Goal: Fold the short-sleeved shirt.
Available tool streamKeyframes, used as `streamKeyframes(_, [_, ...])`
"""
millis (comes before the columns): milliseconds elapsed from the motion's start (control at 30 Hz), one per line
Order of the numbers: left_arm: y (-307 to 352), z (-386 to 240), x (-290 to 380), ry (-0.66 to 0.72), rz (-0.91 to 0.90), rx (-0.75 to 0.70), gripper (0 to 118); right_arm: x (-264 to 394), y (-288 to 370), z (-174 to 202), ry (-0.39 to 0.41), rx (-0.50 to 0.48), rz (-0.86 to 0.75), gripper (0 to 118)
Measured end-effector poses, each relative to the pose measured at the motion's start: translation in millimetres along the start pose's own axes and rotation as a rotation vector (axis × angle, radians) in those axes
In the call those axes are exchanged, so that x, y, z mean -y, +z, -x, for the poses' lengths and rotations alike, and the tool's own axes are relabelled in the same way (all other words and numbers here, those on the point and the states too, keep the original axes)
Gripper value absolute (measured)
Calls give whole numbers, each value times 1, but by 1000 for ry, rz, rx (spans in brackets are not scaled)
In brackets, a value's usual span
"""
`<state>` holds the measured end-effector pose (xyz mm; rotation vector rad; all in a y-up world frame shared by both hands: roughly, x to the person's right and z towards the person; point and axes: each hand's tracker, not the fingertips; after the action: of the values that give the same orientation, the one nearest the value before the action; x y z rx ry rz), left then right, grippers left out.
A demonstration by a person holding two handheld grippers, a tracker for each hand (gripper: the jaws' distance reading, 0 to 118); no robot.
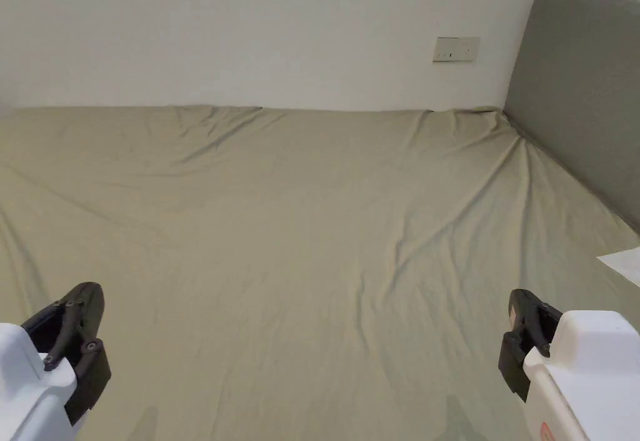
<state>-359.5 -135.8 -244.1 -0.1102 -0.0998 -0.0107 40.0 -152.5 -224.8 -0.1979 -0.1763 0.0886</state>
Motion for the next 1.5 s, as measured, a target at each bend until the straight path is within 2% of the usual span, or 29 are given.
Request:
streamKeyframes(33, [-1,-5,5,-26,-11,-5,0,2,-1,-1,17,4,17,0])
streamKeyframes(100, [-4,-10,10,-66,18,-19,0,7,1,-6,-17,1,7,0])
streamKeyframes(400, [1,-7,15,-26,23,-37,0,8,3,-8,-7,2,0,0])
streamKeyframes(1500, [0,-4,13,-33,23,-74,0,3,2,5,5,-43,21,0])
